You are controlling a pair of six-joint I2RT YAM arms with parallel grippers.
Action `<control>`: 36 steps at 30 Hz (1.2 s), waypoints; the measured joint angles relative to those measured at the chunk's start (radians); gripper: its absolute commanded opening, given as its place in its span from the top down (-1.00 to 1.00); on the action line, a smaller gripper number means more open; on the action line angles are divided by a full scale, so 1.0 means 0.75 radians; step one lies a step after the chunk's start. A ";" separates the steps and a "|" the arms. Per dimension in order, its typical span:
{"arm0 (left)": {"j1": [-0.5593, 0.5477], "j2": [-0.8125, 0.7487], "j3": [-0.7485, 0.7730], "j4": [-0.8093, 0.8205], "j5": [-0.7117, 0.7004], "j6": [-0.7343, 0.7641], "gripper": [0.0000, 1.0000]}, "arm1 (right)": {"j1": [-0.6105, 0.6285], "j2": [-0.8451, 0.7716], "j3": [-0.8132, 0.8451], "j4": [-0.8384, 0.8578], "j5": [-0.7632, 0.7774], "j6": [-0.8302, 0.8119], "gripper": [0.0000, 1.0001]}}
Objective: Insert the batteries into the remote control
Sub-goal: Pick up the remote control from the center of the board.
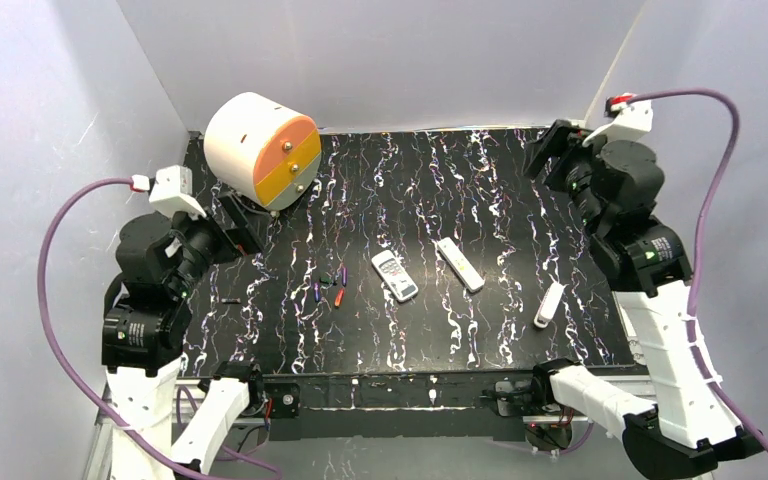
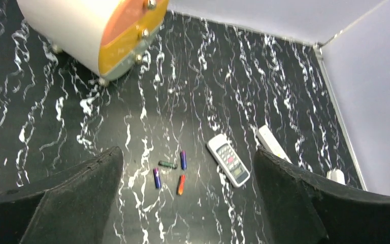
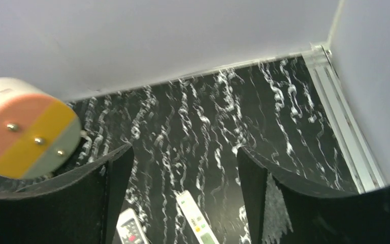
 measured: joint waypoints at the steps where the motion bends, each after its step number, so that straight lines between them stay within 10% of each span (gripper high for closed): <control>1: 0.001 -0.014 -0.030 -0.003 0.011 -0.005 -0.97 | 0.000 -0.013 -0.052 -0.008 0.014 0.004 -0.81; 36: -0.001 0.073 -0.546 0.120 0.497 -0.093 -0.97 | 0.187 0.185 -0.662 -0.074 -0.494 0.022 -0.76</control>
